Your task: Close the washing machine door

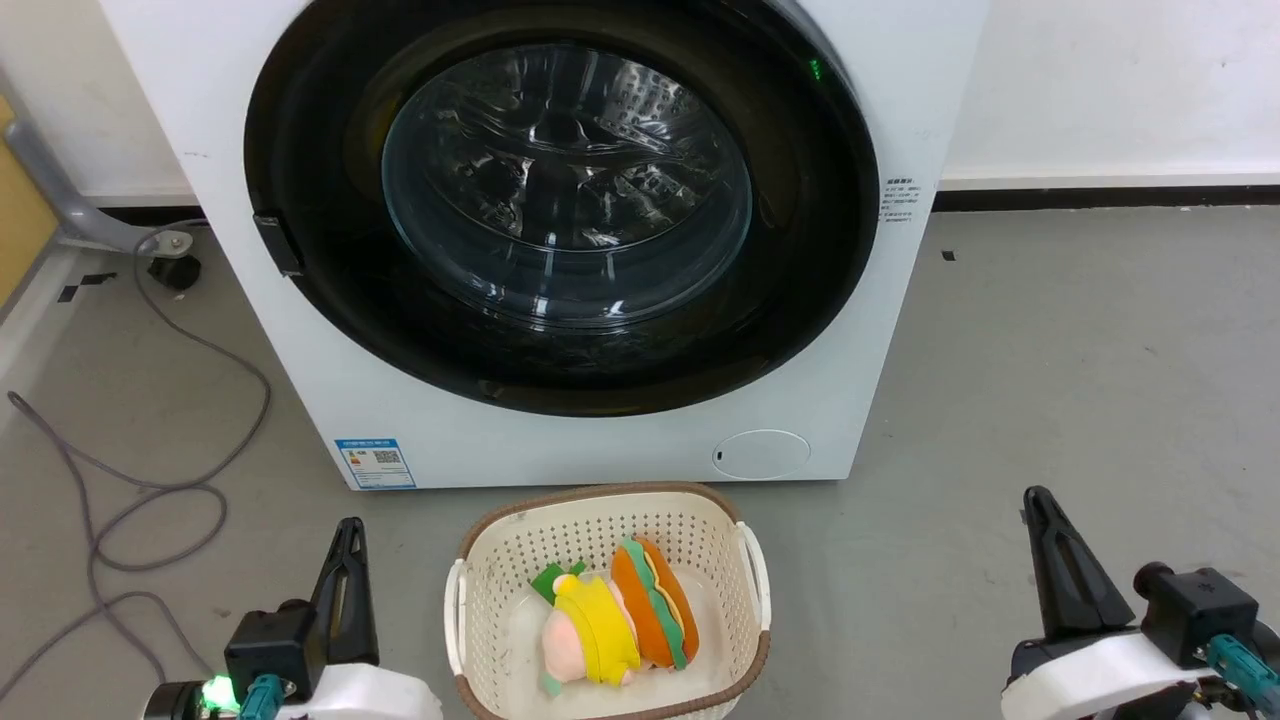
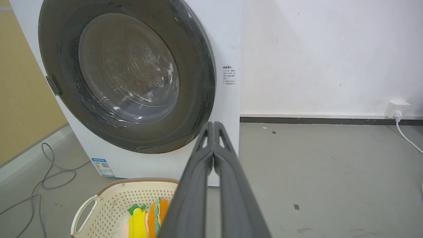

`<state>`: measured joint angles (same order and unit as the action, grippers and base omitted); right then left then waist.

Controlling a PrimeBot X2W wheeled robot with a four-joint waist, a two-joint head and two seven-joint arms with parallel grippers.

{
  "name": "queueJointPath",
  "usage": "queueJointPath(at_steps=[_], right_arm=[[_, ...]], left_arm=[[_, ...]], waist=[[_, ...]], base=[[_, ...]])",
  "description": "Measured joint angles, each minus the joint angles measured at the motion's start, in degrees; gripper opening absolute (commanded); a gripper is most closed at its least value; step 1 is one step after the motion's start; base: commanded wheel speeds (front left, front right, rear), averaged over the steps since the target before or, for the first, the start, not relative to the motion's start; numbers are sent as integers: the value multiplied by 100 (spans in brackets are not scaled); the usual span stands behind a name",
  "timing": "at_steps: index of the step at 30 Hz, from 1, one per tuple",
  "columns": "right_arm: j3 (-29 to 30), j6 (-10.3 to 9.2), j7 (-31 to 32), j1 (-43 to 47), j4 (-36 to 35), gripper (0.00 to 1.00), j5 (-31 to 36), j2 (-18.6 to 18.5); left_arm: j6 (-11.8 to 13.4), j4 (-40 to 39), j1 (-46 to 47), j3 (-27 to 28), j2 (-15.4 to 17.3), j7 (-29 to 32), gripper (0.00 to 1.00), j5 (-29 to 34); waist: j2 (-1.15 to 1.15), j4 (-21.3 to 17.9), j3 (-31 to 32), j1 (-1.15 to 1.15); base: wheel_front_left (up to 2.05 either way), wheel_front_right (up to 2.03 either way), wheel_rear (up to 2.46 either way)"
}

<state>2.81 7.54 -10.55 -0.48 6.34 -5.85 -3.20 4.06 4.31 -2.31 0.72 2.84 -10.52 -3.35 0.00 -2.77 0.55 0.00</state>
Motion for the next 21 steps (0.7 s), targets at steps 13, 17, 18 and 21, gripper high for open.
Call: queueJointPath(at_steps=[13, 17, 18, 21], right_arm=[[-37, 0, 145, 0, -92, 0, 65, 1], [-54, 0, 204, 0, -125, 0, 83, 1], [-59, 0, 218, 0, -130, 0, 85, 1], [-67, 0, 248, 0, -148, 0, 110, 1]], left_arm=[[-58, -51, 10, -10, 0, 147, 0, 34], [-79, -81, 23, -14, 0, 202, 0, 66], [-80, -87, 23, -12, 0, 218, 0, 66], [-108, -104, 23, -16, 0, 250, 0, 67]], waist=[[0, 40, -8, 0], [0, 56, -11, 0], [0, 59, -12, 0], [0, 68, -13, 0]], base=[[0, 0, 0], [0, 0, 0], [0, 0, 0], [0, 0, 0]])
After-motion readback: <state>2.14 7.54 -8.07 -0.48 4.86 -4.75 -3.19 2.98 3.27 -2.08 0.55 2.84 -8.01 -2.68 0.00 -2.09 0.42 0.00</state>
